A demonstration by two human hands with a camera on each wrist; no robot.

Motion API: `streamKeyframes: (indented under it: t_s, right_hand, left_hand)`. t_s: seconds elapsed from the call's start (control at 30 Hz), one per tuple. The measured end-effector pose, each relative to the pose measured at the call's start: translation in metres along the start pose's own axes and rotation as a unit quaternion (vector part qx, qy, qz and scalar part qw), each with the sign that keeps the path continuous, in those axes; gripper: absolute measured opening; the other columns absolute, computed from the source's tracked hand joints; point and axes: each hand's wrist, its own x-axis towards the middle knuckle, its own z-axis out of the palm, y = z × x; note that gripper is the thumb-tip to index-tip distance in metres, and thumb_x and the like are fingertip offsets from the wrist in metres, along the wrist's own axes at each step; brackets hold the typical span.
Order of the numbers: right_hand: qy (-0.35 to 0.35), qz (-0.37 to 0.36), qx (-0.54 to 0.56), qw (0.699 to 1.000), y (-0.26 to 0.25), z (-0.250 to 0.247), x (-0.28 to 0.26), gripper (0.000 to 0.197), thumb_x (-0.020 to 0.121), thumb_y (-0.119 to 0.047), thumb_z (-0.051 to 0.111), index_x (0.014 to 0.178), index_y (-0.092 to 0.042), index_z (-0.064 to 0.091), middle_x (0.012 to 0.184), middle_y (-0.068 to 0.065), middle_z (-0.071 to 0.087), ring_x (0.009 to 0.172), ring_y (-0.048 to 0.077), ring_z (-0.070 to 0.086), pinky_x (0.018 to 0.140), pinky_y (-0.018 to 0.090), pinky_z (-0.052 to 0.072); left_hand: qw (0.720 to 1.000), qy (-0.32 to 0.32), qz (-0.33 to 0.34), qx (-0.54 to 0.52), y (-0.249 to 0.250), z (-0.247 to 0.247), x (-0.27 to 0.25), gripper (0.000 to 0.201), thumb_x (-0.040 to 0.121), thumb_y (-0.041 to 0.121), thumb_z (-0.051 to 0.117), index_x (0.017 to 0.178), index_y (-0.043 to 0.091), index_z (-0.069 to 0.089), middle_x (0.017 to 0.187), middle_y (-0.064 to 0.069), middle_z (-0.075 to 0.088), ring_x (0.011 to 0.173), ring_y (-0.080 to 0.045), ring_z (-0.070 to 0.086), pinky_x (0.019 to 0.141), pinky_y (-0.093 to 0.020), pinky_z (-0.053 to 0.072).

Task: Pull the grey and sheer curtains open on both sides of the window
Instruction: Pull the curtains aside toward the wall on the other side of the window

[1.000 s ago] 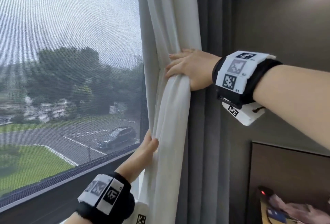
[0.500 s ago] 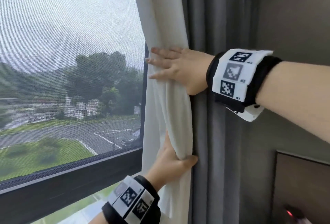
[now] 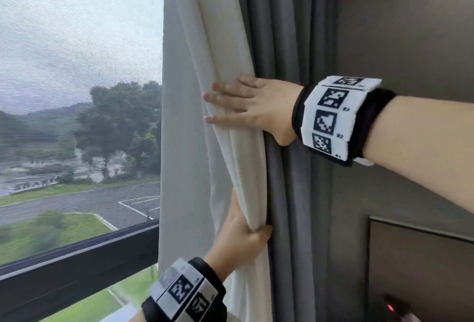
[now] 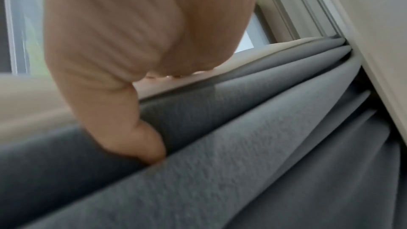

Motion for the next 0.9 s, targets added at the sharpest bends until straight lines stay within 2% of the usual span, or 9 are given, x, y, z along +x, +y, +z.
streamKeyframes:
  t_s: [0.13, 0.23, 0.33, 0.4, 0.5, 0.6, 0.7, 0.8, 0.9]
  right_hand:
    - [0.035, -0.013, -0.024, 0.999, 0.004, 0.026, 0.004, 0.106, 0.066, 0.004, 0.043, 0.143, -0.028, -0.022, 0.156, 0.005, -0.023, 0.143, 0.024, -0.018, 0.115, 0.043, -0.002]
    - [0.039, -0.019, -0.027, 0.999, 0.003, 0.037, 0.016, 0.104, 0.067, 0.005, 0.042, 0.145, -0.029, -0.017, 0.157, 0.004, -0.018, 0.144, 0.024, -0.016, 0.115, 0.044, -0.002]
    - [-0.021, -0.013, -0.024, 0.999, 0.006, 0.045, 0.027, 0.093, 0.072, -0.003, 0.052, 0.147, -0.032, 0.006, 0.159, 0.002, -0.005, 0.144, 0.021, -0.015, 0.114, 0.046, -0.004]
    - [-0.062, 0.008, -0.007, 0.998, 0.011, 0.053, 0.028, 0.079, 0.073, -0.008, 0.053, 0.143, -0.031, 0.025, 0.158, -0.001, 0.011, 0.145, 0.019, -0.01, 0.115, 0.045, -0.004]
    - [-0.107, 0.039, 0.008, 0.993, 0.021, 0.072, 0.021, 0.069, 0.075, -0.012, 0.052, 0.138, -0.031, 0.032, 0.153, -0.004, 0.024, 0.146, 0.018, -0.001, 0.116, 0.045, -0.001]
    - [-0.142, 0.066, 0.004, 0.988, 0.028, 0.092, 0.015, 0.069, 0.075, -0.017, 0.053, 0.139, -0.033, 0.032, 0.152, -0.004, 0.027, 0.145, 0.019, 0.003, 0.116, 0.044, 0.002]
    - [-0.164, 0.083, -0.012, 0.983, 0.031, 0.113, 0.016, 0.07, 0.074, -0.019, 0.052, 0.139, -0.034, 0.031, 0.152, -0.006, 0.026, 0.145, 0.019, 0.003, 0.116, 0.044, 0.003]
    - [-0.18, 0.095, -0.016, 0.979, 0.033, 0.134, 0.021, 0.071, 0.074, -0.02, 0.051, 0.14, -0.037, 0.028, 0.152, -0.008, 0.024, 0.145, 0.017, 0.0, 0.116, 0.043, 0.002]
    - [-0.195, 0.101, -0.023, 0.975, 0.034, 0.152, 0.03, 0.074, 0.074, -0.022, 0.051, 0.141, -0.038, 0.024, 0.153, -0.009, 0.021, 0.145, 0.017, -0.002, 0.116, 0.042, 0.002]
  left_hand:
    - [1.0, 0.0, 0.029, 0.001, -0.001, 0.01, 0.011, 0.082, 0.068, 0.022, 0.054, 0.142, 0.024, 0.019, 0.13, 0.018, 0.028, 0.123, -0.002, 0.029, 0.102, -0.02, 0.028]
    - [0.999, -0.011, 0.052, -0.014, -0.002, 0.02, 0.024, 0.077, 0.066, 0.015, 0.051, 0.139, 0.017, 0.028, 0.127, 0.015, 0.033, 0.12, 0.004, 0.029, 0.101, -0.009, 0.028]
    - [0.997, -0.034, 0.063, -0.032, -0.004, 0.031, 0.04, 0.074, 0.065, 0.011, 0.051, 0.136, 0.013, 0.029, 0.126, 0.01, 0.036, 0.118, -0.001, 0.034, 0.089, 0.005, 0.025]
    - [0.995, -0.055, 0.067, -0.042, -0.008, 0.035, 0.05, 0.075, 0.066, 0.012, 0.052, 0.137, 0.015, 0.027, 0.129, 0.006, 0.037, 0.118, -0.003, 0.036, 0.095, -0.003, 0.03]
    - [0.991, -0.114, 0.054, -0.053, -0.017, 0.029, 0.065, 0.083, 0.075, 0.024, 0.062, 0.142, 0.027, 0.015, 0.138, 0.012, 0.034, 0.125, -0.003, 0.036, 0.106, -0.025, 0.035]
    - [0.989, -0.143, 0.015, -0.032, -0.033, 0.009, 0.073, 0.101, 0.066, 0.066, 0.064, 0.144, 0.036, 0.008, 0.15, 0.013, 0.028, 0.136, -0.005, 0.031, 0.111, -0.032, 0.032]
    - [0.999, -0.032, -0.017, 0.034, -0.049, -0.023, 0.074, 0.108, 0.054, 0.084, 0.053, 0.142, 0.029, 0.024, 0.147, 0.007, 0.035, 0.135, -0.009, 0.034, 0.111, -0.039, 0.033]
    - [0.98, 0.188, 0.039, 0.061, -0.066, -0.064, 0.074, 0.068, 0.071, 0.061, 0.058, 0.126, 0.022, 0.048, 0.123, 0.005, 0.046, 0.12, -0.012, 0.046, 0.104, -0.042, 0.04]
    - [0.938, 0.32, 0.038, 0.127, -0.089, -0.103, 0.072, 0.067, 0.074, 0.055, 0.059, 0.128, 0.02, 0.043, 0.129, -0.001, 0.04, 0.127, -0.02, 0.036, 0.108, -0.042, 0.031]
